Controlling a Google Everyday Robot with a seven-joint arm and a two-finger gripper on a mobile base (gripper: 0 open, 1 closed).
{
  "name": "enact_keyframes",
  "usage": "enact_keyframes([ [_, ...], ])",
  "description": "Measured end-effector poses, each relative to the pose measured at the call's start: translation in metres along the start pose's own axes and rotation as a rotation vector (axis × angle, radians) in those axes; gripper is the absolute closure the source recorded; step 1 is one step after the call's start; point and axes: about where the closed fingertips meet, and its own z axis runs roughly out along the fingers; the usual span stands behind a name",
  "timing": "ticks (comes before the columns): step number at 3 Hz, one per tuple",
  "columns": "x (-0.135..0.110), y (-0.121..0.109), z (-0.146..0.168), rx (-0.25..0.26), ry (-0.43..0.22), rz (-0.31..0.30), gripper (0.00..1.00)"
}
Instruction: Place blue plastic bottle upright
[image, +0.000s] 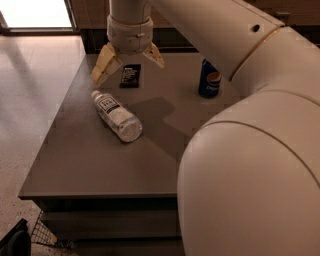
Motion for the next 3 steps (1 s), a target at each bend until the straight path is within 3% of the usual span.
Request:
enact_keyframes([
  [1, -0.001, 0.021, 0.008, -0.034, 0.029, 0.006, 0.0],
  [2, 0.019, 0.038, 0.015, -0.075, 0.067, -0.025, 0.0],
  [3, 0.036, 0.044, 0.025, -0.083, 0.093, -0.087, 0.0],
])
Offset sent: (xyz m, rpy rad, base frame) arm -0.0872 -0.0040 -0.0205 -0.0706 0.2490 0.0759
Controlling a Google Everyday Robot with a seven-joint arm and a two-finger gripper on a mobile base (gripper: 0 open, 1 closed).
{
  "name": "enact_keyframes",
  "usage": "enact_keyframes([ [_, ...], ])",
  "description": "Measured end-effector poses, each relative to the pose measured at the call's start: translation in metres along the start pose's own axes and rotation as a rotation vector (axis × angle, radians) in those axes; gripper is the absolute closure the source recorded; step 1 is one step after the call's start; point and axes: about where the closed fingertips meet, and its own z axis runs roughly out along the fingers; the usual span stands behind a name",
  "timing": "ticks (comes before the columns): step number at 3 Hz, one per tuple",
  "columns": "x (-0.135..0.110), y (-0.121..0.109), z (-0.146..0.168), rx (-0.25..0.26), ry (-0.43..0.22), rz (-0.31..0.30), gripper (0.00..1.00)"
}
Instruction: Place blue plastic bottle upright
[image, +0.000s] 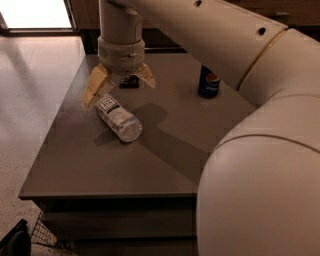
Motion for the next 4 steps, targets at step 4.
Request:
enact_keyframes([
  [4, -0.016, -0.02, 0.059, 0.023, 0.095, -0.064, 0.0],
])
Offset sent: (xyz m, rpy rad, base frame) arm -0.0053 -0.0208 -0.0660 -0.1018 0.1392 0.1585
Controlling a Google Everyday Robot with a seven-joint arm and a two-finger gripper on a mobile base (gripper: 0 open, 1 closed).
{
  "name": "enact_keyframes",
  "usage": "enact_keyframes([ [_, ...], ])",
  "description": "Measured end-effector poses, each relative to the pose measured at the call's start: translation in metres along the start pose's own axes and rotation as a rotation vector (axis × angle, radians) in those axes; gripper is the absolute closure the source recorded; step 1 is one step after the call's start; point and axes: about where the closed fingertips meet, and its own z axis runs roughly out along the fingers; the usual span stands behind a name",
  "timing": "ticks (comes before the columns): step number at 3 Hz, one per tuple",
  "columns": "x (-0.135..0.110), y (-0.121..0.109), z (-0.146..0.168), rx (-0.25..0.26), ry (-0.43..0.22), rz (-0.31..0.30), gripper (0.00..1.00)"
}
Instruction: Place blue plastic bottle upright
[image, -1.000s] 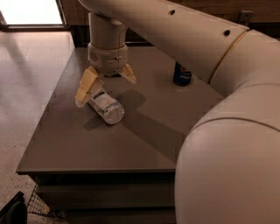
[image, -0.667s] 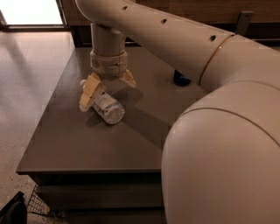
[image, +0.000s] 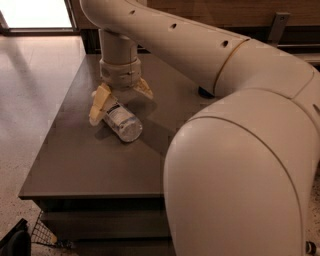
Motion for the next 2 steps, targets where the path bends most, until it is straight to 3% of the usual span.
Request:
enact_keyframes([
  [1, -0.0139, -0.0021, -0.0072, 0.055, 0.006, 0.106, 0.0],
  [2, -0.0167, -0.0005, -0.0044, 0.055, -0.004, 0.177, 0.0],
])
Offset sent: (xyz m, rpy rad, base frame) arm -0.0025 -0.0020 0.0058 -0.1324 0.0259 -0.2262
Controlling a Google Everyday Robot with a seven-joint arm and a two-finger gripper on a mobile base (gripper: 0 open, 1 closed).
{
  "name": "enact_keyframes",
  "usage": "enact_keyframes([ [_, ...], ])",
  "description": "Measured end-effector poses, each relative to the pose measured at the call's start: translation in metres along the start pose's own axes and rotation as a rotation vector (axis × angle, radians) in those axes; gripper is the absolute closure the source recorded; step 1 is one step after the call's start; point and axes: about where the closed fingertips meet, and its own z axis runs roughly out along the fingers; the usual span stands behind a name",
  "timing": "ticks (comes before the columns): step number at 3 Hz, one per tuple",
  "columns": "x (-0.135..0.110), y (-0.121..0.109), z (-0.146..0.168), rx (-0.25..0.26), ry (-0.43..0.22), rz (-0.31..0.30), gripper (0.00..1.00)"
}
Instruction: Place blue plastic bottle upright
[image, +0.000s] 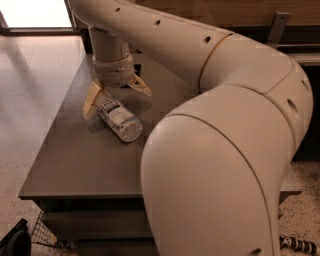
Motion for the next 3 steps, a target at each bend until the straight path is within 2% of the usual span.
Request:
enact_keyframes([
  [1, 0.0045, 0.001, 0.0021, -0.01, -0.005, 0.028, 0.0],
  [2, 0.0089, 0.0053, 0.0025, -0.028, -0.099, -0.062, 0.31],
  [3, 0.0081, 0.0101, 0.0022, -0.036, -0.143, -0.131, 0.54],
])
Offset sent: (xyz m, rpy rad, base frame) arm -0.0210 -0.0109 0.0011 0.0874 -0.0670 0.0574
